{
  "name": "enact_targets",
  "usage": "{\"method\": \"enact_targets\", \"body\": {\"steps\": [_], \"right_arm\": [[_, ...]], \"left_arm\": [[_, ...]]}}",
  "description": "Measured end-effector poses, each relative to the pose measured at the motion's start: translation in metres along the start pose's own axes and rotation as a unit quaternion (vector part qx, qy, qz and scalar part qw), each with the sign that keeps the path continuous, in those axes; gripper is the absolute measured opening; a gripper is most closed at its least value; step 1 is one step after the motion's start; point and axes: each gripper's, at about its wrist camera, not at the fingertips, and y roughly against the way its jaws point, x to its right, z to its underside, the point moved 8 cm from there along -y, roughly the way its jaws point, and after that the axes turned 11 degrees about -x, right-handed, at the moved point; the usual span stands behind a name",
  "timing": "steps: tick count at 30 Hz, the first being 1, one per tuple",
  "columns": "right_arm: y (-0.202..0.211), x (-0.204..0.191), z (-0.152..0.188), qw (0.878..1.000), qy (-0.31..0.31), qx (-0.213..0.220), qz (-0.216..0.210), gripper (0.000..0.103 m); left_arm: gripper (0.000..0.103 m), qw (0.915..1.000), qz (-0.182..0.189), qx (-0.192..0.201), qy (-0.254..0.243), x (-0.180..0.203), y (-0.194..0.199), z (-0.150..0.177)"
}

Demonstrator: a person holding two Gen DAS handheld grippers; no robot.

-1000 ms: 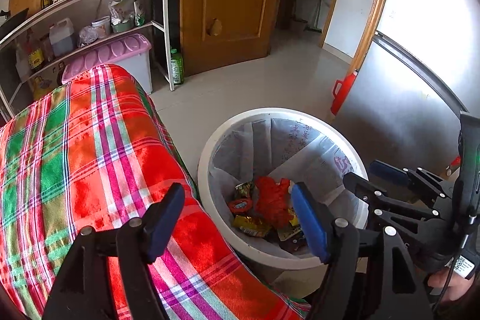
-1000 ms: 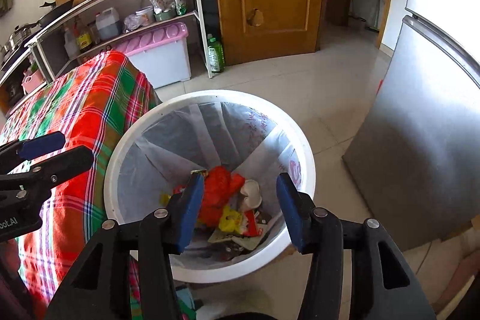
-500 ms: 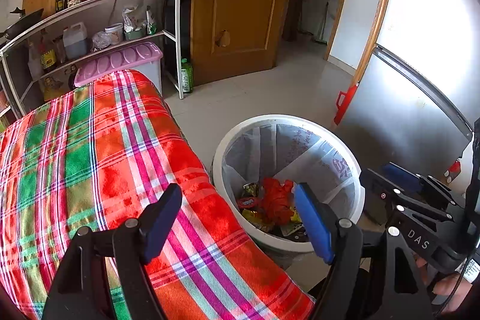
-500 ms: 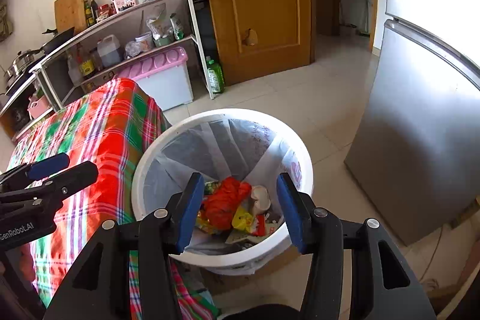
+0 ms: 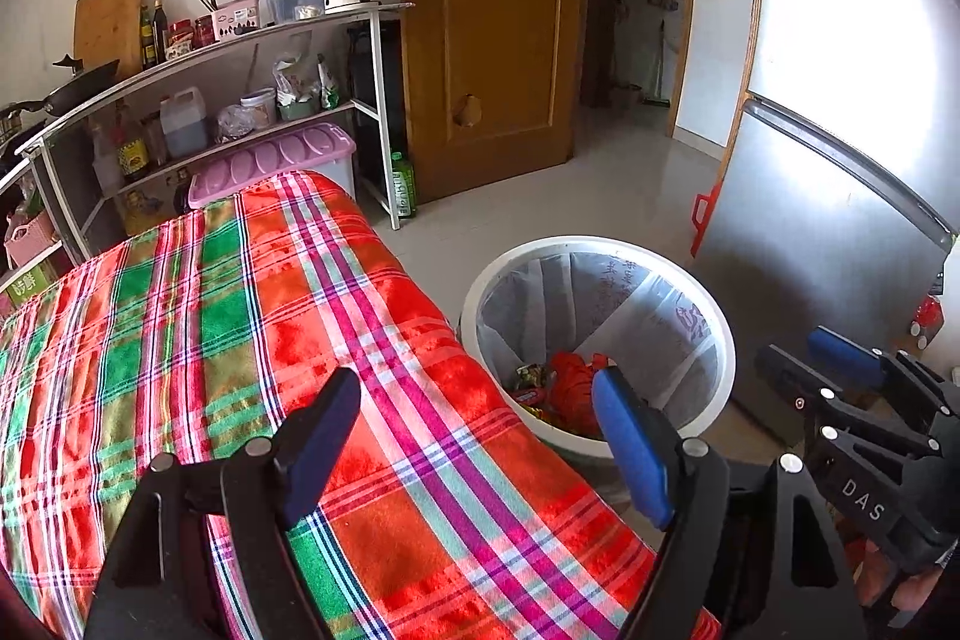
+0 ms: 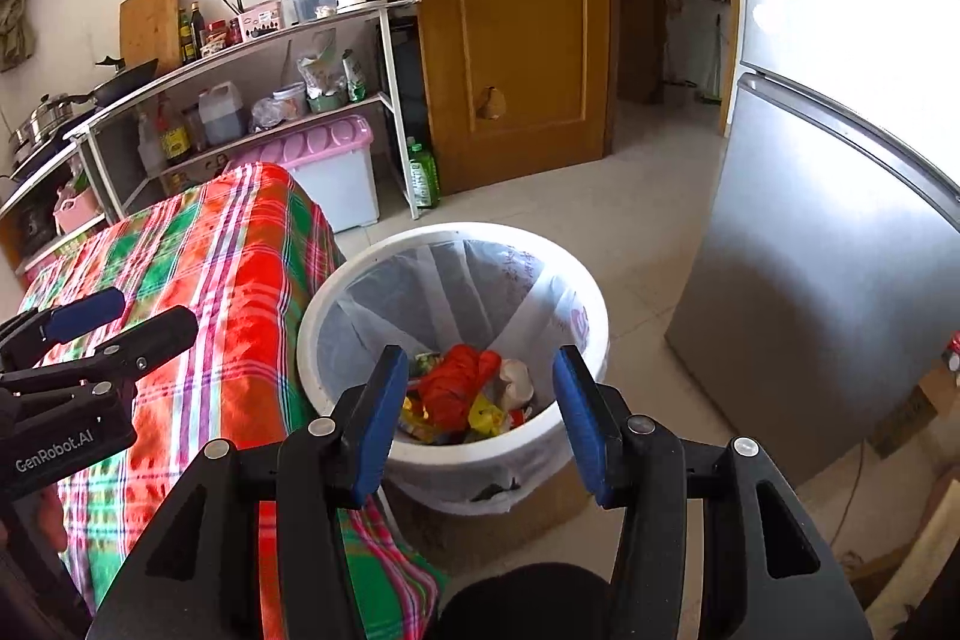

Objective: Collect trash

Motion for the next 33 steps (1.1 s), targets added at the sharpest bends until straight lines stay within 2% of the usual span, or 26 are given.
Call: {"method": "enact_targets", "body": {"steps": [7,11,33], "right_arm": [[0.012,0.006,0.007,1.000,-0.009,0.013,0.013,0.051],[0.017,0.007,0.010,1.000,-0.011,0.017,0.013,0.051],[0.028,-0.003,0.011,0.999,-0.006,0.032,0.006,0.051]], "left_arm": [[0.081,1.0000,-0.005,-0.002,0.007,0.000,0.005,0.009],[0.081,0.9996,-0.027,0.000,0.007,-0.002,0.009,0.013],[0.081,0.9999,-0.007,0.008,0.009,0.000,0.015,0.011]]}}
